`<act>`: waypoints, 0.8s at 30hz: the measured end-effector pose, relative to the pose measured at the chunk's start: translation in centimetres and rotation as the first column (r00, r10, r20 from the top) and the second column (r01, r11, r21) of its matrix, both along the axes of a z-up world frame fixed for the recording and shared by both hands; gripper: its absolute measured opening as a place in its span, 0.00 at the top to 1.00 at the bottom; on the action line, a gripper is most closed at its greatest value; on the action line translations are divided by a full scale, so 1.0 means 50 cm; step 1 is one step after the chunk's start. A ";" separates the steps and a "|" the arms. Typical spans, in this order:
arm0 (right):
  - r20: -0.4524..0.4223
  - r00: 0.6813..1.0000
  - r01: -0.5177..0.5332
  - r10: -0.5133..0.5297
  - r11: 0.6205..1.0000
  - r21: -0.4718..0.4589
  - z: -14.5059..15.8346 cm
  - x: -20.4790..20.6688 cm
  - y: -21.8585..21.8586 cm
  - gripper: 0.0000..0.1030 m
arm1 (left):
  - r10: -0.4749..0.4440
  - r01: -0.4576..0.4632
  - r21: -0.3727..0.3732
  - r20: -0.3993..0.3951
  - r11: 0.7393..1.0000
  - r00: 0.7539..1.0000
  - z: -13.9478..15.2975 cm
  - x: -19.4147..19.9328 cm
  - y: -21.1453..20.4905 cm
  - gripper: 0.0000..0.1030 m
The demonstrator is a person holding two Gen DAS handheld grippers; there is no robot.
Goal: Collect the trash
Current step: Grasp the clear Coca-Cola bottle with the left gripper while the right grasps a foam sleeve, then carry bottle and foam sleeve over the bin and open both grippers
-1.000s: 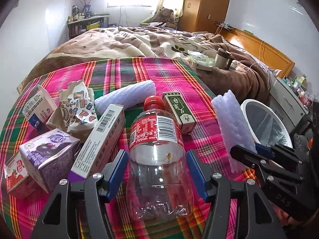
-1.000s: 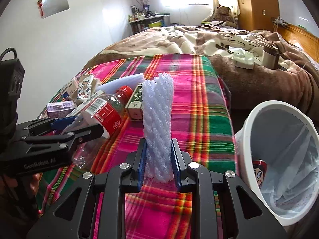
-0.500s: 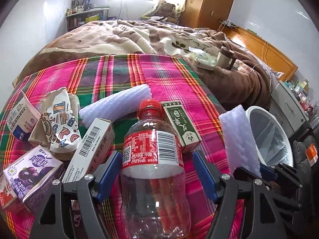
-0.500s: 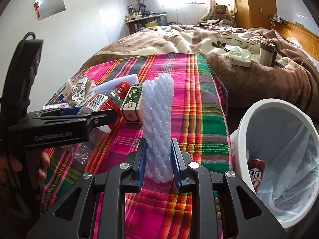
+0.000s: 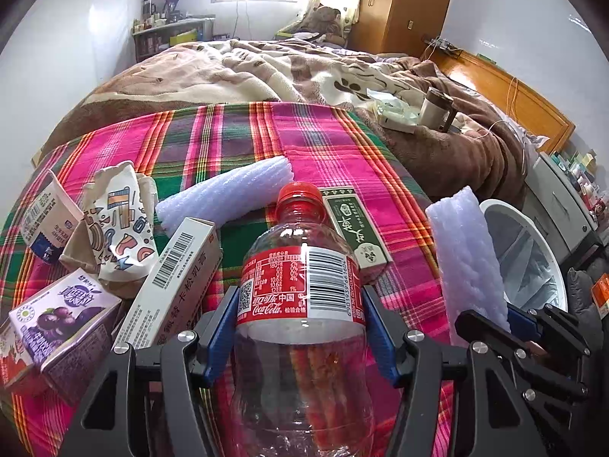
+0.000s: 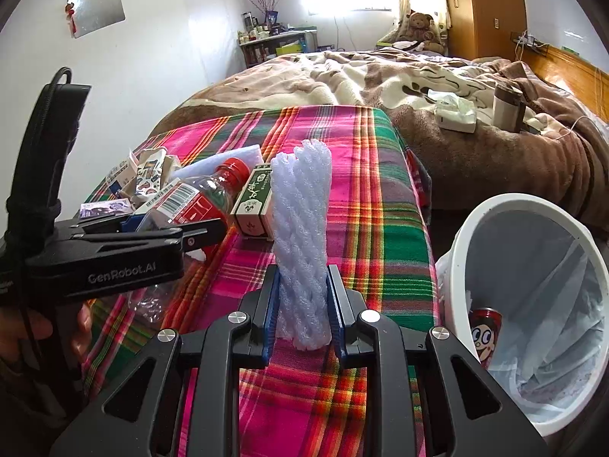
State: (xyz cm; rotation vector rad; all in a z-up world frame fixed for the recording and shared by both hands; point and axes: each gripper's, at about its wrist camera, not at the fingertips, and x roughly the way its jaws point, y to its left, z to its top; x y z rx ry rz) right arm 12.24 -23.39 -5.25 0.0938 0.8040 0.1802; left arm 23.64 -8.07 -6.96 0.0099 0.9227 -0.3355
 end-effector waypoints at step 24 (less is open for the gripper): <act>0.105 0.992 0.075 -0.076 0.997 0.011 0.077 -0.079 -0.062 0.76 | -0.029 0.038 -0.048 0.183 0.998 0.983 0.139 -0.166 -0.034 0.40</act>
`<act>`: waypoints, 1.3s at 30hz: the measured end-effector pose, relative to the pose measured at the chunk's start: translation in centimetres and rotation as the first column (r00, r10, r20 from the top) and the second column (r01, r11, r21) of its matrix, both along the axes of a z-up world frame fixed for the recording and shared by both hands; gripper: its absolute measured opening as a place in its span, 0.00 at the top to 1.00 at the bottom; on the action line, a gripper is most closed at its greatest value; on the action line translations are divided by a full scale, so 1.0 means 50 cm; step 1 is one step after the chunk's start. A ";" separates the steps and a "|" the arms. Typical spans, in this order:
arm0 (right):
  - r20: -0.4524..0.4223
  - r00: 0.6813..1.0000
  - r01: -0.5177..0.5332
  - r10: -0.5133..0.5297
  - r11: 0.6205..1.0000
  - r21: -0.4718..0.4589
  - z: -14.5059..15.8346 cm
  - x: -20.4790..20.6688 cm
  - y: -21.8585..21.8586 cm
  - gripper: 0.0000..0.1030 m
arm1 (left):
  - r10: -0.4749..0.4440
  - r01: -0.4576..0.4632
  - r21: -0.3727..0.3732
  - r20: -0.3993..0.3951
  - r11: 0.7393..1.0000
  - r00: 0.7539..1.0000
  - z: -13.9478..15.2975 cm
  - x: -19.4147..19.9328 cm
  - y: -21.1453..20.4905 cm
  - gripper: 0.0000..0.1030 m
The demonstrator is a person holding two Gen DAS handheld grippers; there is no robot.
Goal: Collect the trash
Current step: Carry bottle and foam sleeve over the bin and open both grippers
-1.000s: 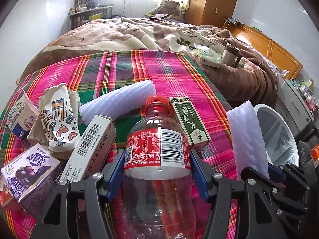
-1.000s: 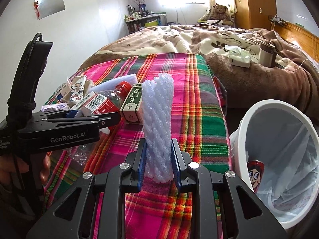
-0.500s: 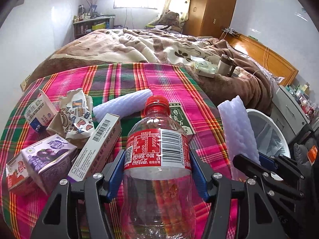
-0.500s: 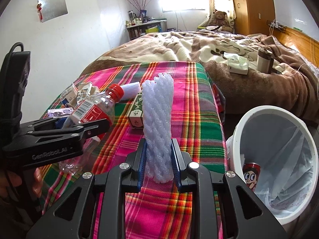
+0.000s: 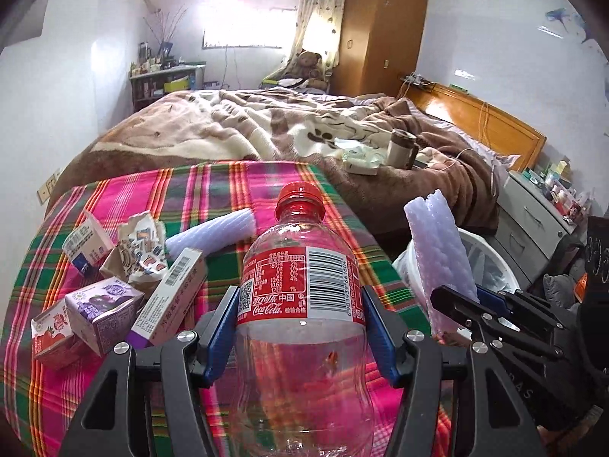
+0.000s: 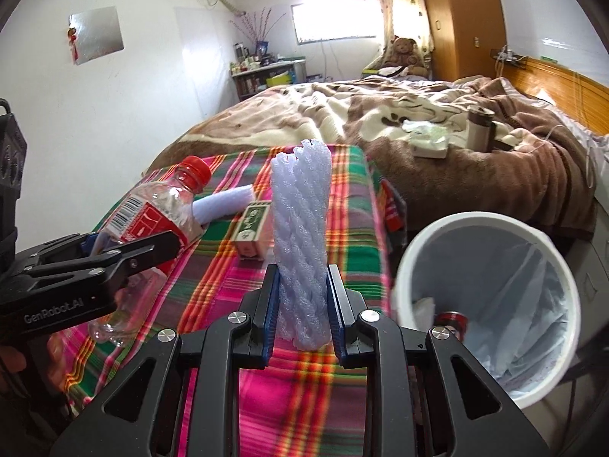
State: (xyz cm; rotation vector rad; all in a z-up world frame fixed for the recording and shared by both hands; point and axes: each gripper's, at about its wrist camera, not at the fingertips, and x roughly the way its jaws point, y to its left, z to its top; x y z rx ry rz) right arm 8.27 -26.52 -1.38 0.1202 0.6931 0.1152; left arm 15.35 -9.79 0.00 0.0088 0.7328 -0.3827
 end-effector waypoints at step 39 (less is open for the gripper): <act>-0.121 0.935 0.327 -0.332 0.943 -0.061 -0.056 -0.027 -0.284 0.75 | -0.316 0.316 0.007 -0.036 0.949 0.948 -0.044 0.017 -0.418 0.40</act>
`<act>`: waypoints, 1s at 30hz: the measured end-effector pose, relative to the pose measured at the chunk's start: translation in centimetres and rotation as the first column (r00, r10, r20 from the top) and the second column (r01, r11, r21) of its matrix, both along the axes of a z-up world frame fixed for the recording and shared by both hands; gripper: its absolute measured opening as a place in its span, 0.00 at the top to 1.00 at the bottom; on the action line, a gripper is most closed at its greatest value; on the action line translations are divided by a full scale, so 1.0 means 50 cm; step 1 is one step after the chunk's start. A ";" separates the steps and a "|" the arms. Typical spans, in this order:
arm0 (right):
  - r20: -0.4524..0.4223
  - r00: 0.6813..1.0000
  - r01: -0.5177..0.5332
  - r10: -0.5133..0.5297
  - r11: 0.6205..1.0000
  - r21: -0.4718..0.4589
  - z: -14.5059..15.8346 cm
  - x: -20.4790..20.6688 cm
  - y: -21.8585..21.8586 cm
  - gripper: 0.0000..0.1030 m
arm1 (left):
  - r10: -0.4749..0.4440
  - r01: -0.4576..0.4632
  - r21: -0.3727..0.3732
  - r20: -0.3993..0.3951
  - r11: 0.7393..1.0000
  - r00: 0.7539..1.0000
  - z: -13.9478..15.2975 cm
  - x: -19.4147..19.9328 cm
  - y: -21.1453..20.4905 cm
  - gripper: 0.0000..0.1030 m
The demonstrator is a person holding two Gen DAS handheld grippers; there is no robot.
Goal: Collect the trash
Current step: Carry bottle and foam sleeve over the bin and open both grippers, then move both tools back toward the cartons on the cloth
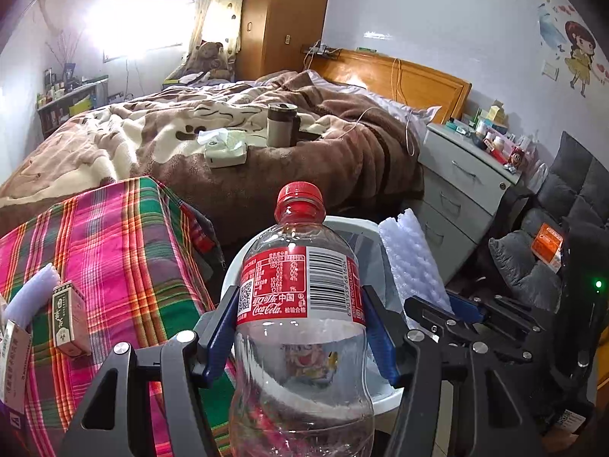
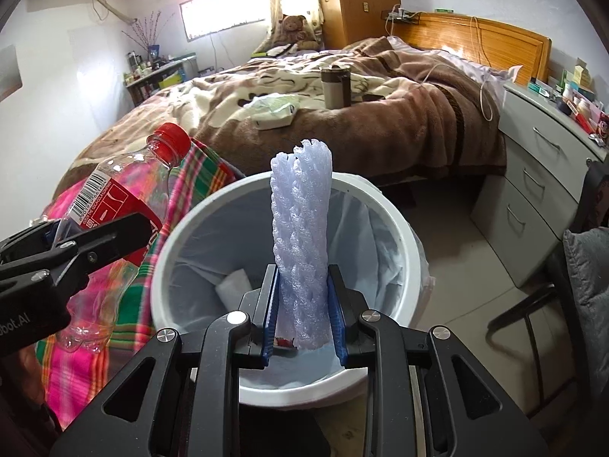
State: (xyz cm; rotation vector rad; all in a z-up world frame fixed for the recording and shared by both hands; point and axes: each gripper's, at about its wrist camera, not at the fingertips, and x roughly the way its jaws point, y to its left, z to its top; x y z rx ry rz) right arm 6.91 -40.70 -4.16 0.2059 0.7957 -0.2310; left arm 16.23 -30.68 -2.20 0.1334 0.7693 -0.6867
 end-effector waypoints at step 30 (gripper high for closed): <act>0.052 0.999 0.016 -0.015 1.000 -0.023 0.035 -0.017 0.043 0.36 | 0.070 -0.068 -0.072 0.019 0.995 0.997 0.040 -0.019 0.110 0.31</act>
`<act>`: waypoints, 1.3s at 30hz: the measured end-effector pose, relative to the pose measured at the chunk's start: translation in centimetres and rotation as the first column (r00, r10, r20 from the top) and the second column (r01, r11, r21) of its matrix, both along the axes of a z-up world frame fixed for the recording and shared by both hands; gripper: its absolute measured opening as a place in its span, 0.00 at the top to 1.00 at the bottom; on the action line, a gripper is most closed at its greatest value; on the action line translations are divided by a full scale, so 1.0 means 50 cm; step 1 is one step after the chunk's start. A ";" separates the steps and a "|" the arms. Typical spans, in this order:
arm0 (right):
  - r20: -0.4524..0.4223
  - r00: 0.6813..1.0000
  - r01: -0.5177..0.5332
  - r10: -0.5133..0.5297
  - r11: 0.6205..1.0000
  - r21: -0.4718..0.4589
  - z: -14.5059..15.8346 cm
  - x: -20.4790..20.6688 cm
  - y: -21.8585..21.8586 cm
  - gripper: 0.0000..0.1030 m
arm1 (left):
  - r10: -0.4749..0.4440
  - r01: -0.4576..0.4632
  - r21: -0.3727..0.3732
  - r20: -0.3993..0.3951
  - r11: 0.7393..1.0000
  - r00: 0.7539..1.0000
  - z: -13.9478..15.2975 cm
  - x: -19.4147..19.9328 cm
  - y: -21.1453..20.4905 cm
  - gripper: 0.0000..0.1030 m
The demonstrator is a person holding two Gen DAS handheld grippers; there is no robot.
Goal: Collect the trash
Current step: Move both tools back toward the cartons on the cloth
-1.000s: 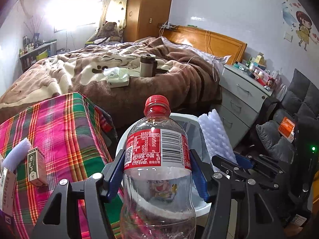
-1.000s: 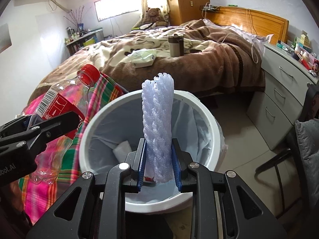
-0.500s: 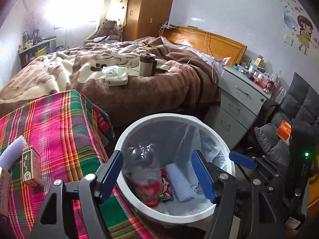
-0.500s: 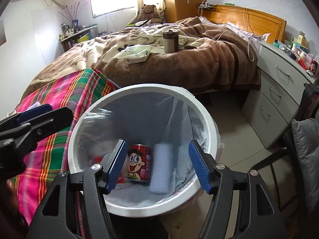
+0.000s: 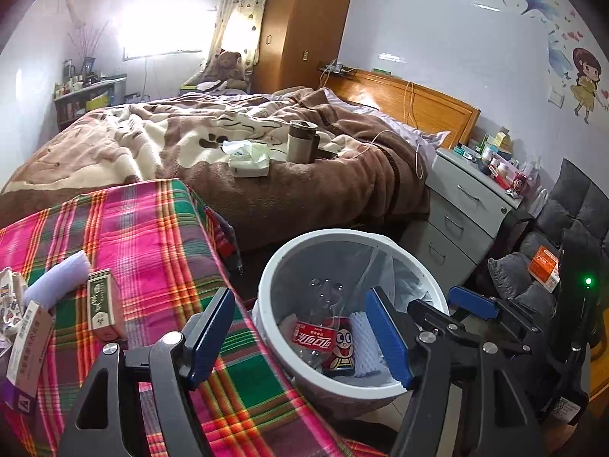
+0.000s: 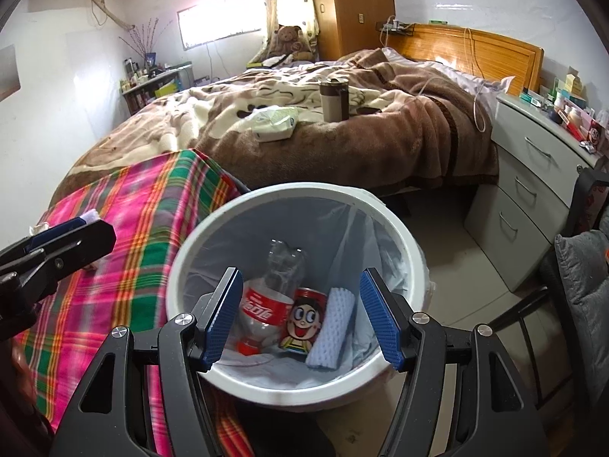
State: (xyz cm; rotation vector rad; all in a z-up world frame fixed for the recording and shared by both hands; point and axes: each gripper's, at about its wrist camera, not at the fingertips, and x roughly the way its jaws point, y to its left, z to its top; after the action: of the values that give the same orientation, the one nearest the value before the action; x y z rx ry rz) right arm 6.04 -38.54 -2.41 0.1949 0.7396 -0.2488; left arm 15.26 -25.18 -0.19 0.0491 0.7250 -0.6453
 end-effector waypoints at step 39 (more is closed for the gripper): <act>0.020 0.937 -0.348 0.348 0.937 0.034 -0.010 0.148 0.303 0.36 | 0.434 -0.436 0.044 0.054 0.899 0.899 -0.025 0.029 0.484 0.31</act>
State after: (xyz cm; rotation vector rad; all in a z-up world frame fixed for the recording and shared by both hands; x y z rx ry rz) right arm 13.45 -23.39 -2.90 0.0973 0.7515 0.1043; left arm 16.72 -1.00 -1.45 -0.0487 0.6826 -0.1933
